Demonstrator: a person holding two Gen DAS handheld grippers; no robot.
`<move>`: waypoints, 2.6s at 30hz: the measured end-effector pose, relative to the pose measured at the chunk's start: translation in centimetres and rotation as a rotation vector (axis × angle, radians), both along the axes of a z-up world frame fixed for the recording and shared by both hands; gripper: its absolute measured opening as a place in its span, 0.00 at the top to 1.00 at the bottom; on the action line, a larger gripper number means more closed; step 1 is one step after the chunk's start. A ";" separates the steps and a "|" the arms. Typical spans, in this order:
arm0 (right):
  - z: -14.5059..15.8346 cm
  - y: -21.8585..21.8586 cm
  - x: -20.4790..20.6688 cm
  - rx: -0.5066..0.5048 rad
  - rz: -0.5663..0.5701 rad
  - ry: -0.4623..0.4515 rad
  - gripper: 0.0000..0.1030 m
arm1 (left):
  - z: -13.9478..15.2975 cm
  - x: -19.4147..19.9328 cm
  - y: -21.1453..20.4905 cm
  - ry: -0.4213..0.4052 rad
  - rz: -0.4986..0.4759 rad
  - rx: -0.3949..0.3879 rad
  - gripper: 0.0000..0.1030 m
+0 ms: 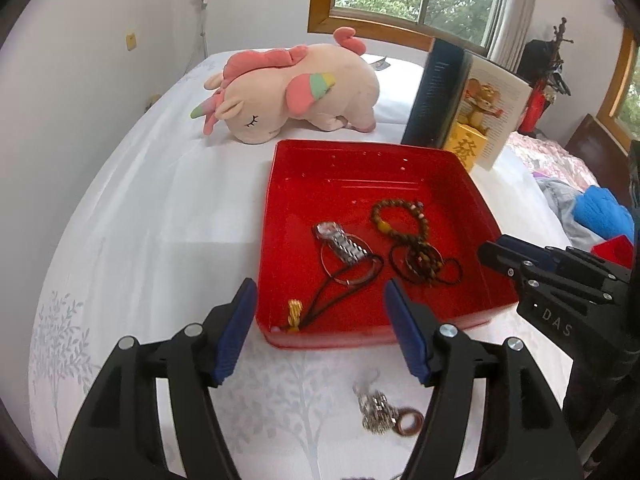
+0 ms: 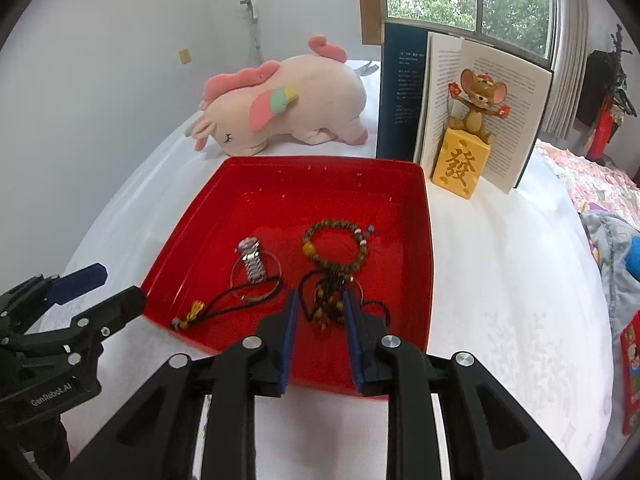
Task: Organize jewelry
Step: 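Withdraw both tools toward the multicolour bracelet and silver ring, then grasp the multicolour bead bracelet with the left tool while the right tool grasps the silver ring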
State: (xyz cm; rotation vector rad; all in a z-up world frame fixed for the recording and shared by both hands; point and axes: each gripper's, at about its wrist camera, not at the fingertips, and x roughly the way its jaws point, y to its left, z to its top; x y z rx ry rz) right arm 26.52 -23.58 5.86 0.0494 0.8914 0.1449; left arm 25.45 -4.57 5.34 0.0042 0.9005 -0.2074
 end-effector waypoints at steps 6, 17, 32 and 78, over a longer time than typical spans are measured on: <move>-0.3 -0.2 -3.2 0.028 0.002 -0.019 0.70 | -0.2 -2.6 0.5 -0.009 -0.010 -0.019 0.35; -1.9 0.1 -9.3 0.073 0.018 -0.040 0.60 | -0.2 -8.0 1.6 -0.074 -0.024 -0.024 0.16; -5.9 0.7 -16.8 0.070 0.017 0.013 0.57 | -3.9 -12.7 3.8 0.015 -0.040 -0.010 0.13; -9.3 3.3 -17.1 0.255 0.076 0.316 0.69 | -10.8 -14.2 4.4 0.192 -0.106 0.101 0.94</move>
